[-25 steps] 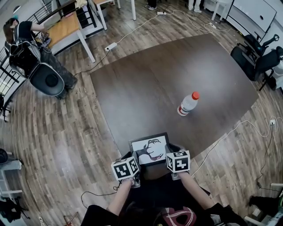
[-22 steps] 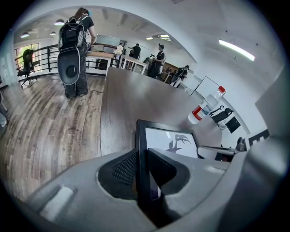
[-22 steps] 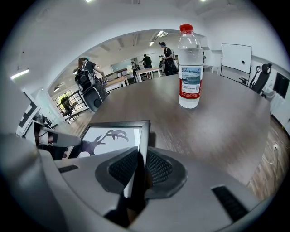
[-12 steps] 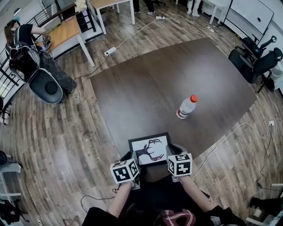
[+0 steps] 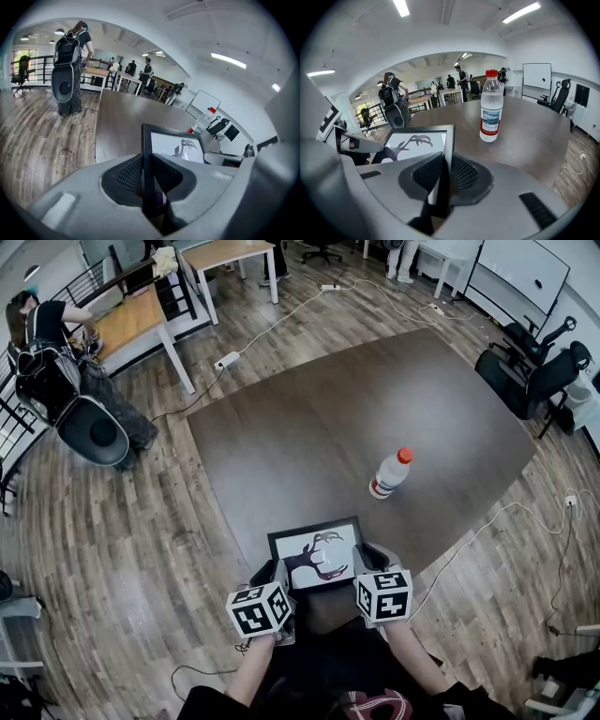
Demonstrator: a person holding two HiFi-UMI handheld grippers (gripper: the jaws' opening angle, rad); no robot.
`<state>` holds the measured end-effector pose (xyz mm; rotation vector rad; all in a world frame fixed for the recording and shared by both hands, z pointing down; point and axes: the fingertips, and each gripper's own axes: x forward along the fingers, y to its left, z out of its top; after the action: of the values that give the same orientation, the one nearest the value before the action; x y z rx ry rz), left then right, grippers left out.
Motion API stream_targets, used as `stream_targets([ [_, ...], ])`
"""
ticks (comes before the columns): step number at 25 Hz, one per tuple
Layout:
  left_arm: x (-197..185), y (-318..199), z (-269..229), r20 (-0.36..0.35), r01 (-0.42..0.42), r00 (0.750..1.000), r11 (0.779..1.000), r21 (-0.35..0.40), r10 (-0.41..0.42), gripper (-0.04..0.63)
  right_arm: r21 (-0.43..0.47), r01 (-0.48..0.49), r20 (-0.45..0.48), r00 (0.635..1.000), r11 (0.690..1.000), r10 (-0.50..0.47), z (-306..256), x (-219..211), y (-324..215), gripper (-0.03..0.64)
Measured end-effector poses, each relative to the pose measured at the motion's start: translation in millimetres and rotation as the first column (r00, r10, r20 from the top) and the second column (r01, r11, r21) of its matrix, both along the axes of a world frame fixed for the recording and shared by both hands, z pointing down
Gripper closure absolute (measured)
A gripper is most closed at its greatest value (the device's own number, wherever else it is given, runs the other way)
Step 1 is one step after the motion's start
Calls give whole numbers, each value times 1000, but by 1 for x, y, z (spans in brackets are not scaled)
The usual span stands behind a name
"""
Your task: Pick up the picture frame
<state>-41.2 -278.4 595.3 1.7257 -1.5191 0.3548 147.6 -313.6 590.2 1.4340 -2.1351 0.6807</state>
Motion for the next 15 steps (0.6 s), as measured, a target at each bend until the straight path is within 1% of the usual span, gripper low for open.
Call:
stream_targets([
  [3, 1, -3, -10, 22, -20, 1000, 999, 33, 19, 518, 15, -18, 12, 1000, 1000, 17, -6, 1, 1, 543],
  [9, -1, -4, -19, -14, -25, 1000, 998, 54, 26, 518, 46, -39, 15, 999, 998, 39, -20, 1, 3, 543],
  [15, -3, -8, -41, -1, -49, 999, 992, 117, 49, 517, 94, -58, 9, 998, 994, 57, -43, -1, 4, 543],
])
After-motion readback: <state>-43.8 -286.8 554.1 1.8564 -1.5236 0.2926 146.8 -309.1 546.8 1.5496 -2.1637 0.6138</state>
